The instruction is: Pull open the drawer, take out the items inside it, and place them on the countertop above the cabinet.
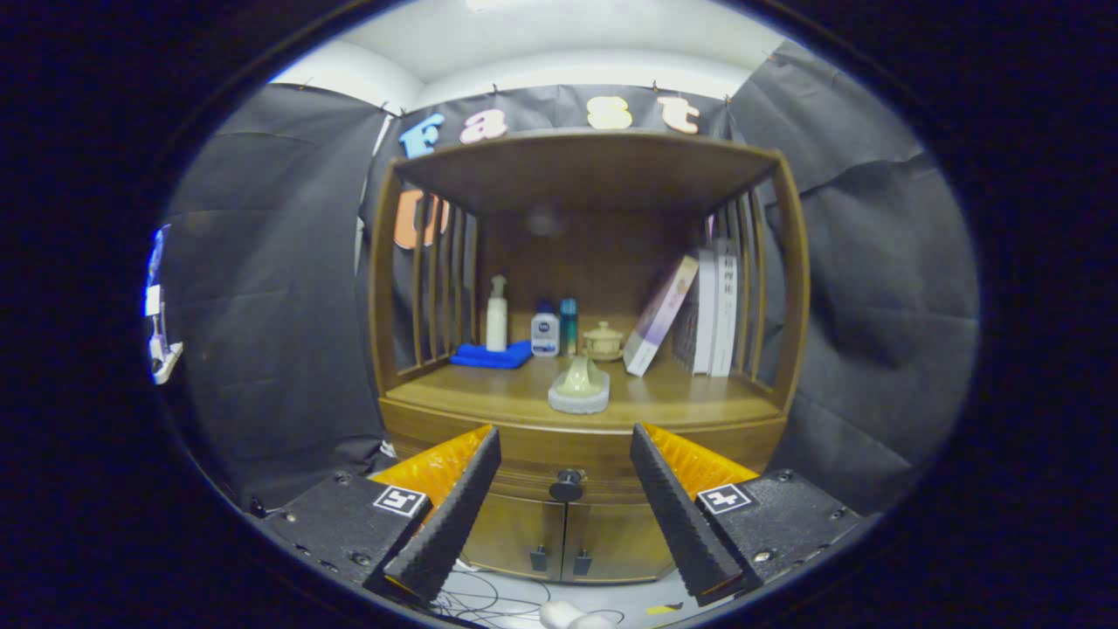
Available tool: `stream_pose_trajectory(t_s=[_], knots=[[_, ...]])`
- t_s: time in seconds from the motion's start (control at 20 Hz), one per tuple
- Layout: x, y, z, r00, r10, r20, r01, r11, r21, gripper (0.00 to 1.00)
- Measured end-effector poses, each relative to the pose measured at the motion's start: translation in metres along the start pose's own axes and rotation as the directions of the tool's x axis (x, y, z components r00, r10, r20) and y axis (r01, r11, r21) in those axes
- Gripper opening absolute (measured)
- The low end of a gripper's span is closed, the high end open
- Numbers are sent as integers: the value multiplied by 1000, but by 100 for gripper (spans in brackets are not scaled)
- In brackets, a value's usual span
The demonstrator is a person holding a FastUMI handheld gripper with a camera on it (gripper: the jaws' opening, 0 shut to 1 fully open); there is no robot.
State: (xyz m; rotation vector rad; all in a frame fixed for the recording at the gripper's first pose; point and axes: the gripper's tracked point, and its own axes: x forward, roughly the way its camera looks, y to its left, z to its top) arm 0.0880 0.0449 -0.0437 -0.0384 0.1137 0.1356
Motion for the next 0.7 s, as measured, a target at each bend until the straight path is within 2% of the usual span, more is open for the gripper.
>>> stream_pose_trajectory(t_s=[0.1, 0.3, 0.7], knots=[[-32, -4, 23, 997, -10, 74, 11, 1000, 0, 98], [-88, -18, 44, 989, -38, 140, 37, 999, 15, 98], [-140, -64, 62, 976, -53, 212, 40, 997, 66, 98]])
